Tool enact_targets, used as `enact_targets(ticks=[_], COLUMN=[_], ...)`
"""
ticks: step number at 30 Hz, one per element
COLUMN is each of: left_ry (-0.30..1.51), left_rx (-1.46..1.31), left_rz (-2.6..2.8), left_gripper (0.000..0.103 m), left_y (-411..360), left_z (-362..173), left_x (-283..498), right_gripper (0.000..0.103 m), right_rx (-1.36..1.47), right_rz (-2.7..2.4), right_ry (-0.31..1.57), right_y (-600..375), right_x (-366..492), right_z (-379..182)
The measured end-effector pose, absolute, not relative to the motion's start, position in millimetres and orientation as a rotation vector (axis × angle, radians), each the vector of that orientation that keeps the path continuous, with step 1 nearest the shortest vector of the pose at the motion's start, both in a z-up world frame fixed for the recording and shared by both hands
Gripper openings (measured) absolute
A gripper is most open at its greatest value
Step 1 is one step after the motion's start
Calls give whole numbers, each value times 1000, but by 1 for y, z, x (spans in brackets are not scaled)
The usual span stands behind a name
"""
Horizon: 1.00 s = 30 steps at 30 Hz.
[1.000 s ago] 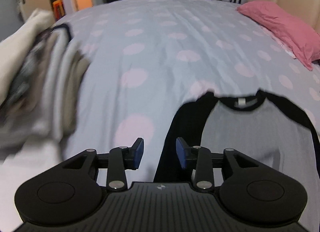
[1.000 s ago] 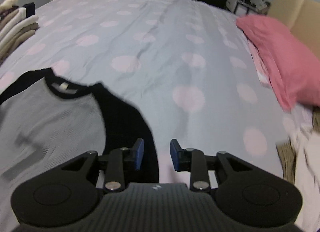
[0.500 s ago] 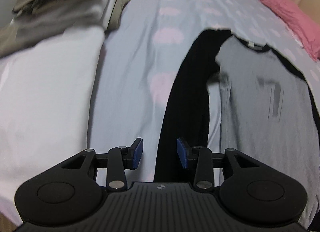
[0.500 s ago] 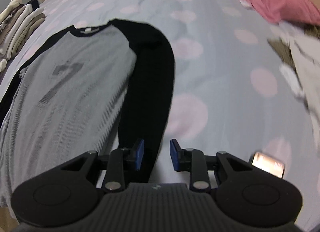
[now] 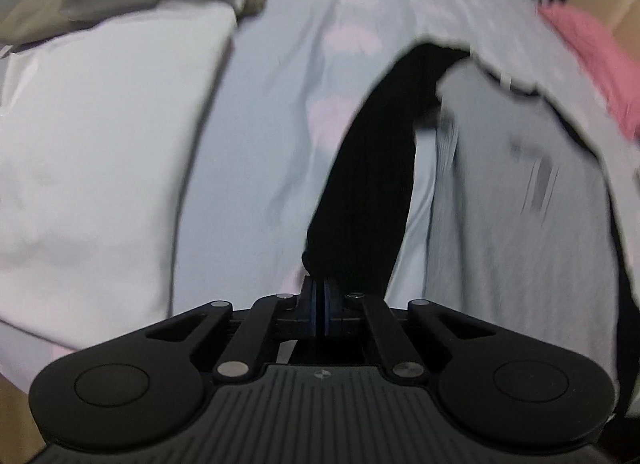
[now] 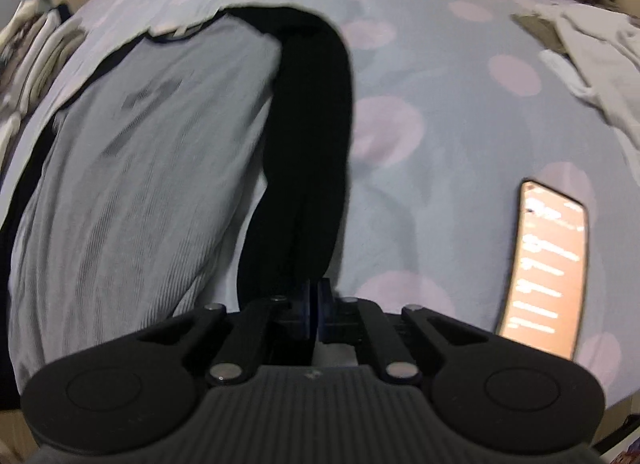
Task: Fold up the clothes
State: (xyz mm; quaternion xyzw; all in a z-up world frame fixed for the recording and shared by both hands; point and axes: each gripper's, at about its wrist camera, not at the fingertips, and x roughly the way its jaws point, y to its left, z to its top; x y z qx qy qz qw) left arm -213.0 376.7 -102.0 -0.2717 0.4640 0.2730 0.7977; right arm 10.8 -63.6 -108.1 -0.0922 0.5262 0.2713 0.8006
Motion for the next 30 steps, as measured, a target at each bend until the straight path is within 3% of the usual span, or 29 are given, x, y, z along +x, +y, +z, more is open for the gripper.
enact_targets(ticks=[13,21,30], left_ry=[830,899,954], left_rx=[-564,-537,-484], left_rz=[771,932,976], left_gripper=[1,1,1], left_y=[467,537,555], left_z=[-20,-38,-70], left_x=[-212,-206,-192], right_gripper=[4,4,4], right_rx=[-172,-149,-206], right_rz=[409,295,156], right_ry=[1009,968,1028], right_y=[-110,-140,-156], right_x=[118,197,249], right_z=[-37,-40,-80])
